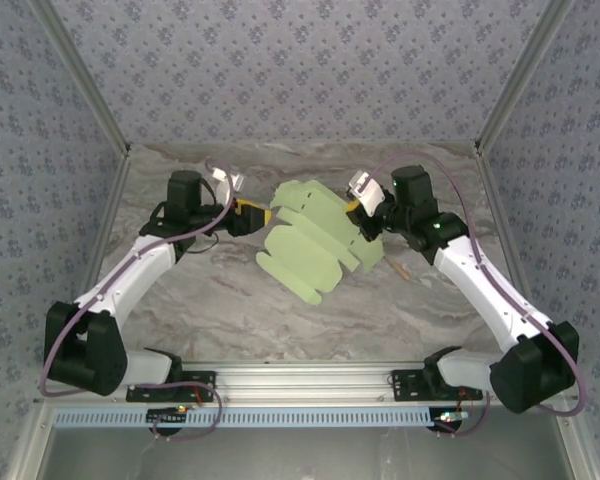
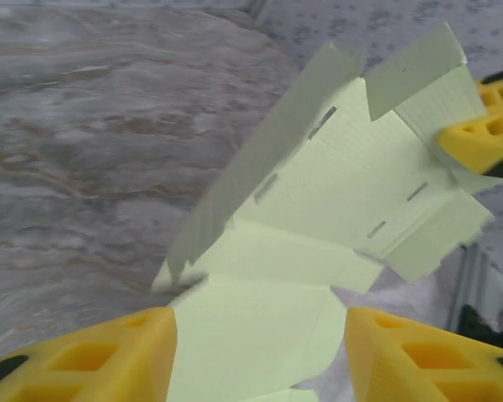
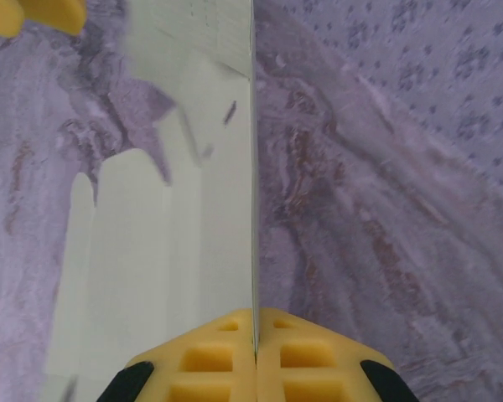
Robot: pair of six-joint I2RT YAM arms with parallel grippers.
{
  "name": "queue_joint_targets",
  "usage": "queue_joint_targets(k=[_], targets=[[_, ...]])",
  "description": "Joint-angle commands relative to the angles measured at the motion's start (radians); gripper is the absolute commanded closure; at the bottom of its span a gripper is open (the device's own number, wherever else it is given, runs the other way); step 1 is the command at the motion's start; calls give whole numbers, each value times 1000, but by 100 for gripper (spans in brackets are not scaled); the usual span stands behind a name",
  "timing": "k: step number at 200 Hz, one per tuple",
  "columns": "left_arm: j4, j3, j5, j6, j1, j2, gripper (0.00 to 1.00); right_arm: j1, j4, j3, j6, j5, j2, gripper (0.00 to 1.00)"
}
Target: Fold the paper box
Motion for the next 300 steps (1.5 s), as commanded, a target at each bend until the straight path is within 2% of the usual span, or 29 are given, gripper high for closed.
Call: queue_joint_targets(k=[1, 37, 69, 86, 101, 134, 193, 250, 300], targets=[[-20, -52, -205, -71, -4, -77, 43, -16, -100, 31, 86, -91, 48, 100], [56, -173, -354, -201, -87, -161, 41, -20, -74, 21, 164, -62, 144, 100], [141, -235, -410, -292, -194, -150, 40, -19, -30, 33, 270, -40, 238, 100], [230, -261, -407, -345, -257, -86, 42, -14, -9, 33, 313, -16, 273, 100], [286, -243, -375, -379, -305, 11, 50, -10, 1, 37, 332, 2, 299, 100], [326, -155, -362, -325, -401, 214, 61, 2, 4, 41, 343, 43, 321, 100], [355, -54, -355, -273, -413, 420, 76, 1, 1, 37, 336, 69, 330, 100], [403, -25, -343, -290, -421, 526, 85, 1, 10, 35, 331, 67, 342, 100], [442, -34, -369, -295, -422, 590, 88, 0, 18, 30, 322, 71, 346, 100]])
